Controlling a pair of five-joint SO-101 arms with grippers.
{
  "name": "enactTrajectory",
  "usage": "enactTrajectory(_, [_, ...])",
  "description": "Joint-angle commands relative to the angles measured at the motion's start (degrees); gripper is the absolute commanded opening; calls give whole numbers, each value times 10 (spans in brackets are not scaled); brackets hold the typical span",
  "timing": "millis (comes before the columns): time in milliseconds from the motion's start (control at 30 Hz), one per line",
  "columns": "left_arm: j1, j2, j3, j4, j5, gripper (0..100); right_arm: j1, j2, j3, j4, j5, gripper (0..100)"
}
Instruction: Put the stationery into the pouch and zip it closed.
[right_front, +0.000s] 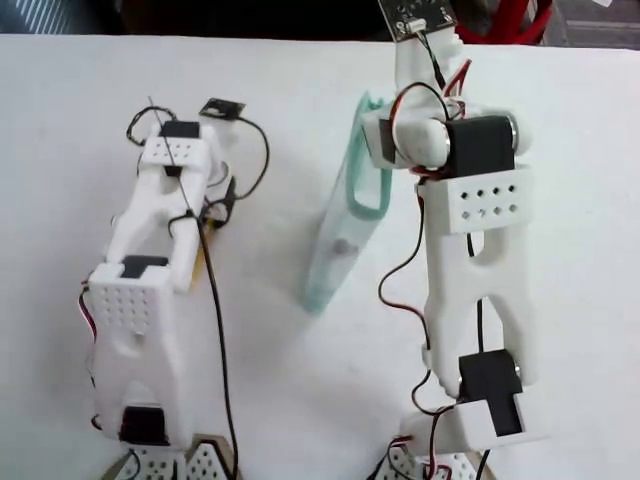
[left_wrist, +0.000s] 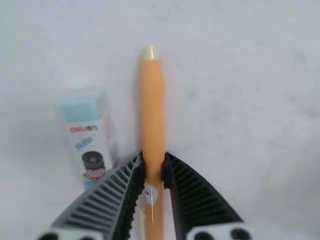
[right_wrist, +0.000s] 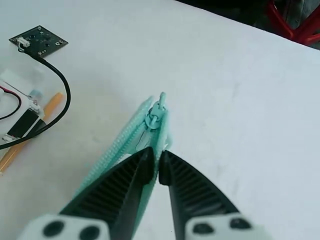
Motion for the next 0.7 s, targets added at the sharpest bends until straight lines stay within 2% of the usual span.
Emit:
enactTrajectory(0, [-1, -16, -37, 33, 1, 26, 4, -3, 2, 8, -2, 19])
enactTrajectory(233, [57, -169, -207, 221, 5, 27, 4, -1, 2, 7, -2, 19])
enactTrajectory(333, [67, -283, -220, 217, 17, 28, 4, 0, 2, 7, -2, 19])
enactTrajectory(467, [118, -450, -193, 217, 82, 30, 5, 0, 2, 7, -2, 19])
enactTrajectory(600, [245, -640, -140, 211, 126, 30, 3, 0, 4, 8, -2, 19])
enactTrajectory(667, [320, -733, -101, 175, 131, 30, 2, -4, 17, 5, -2, 19])
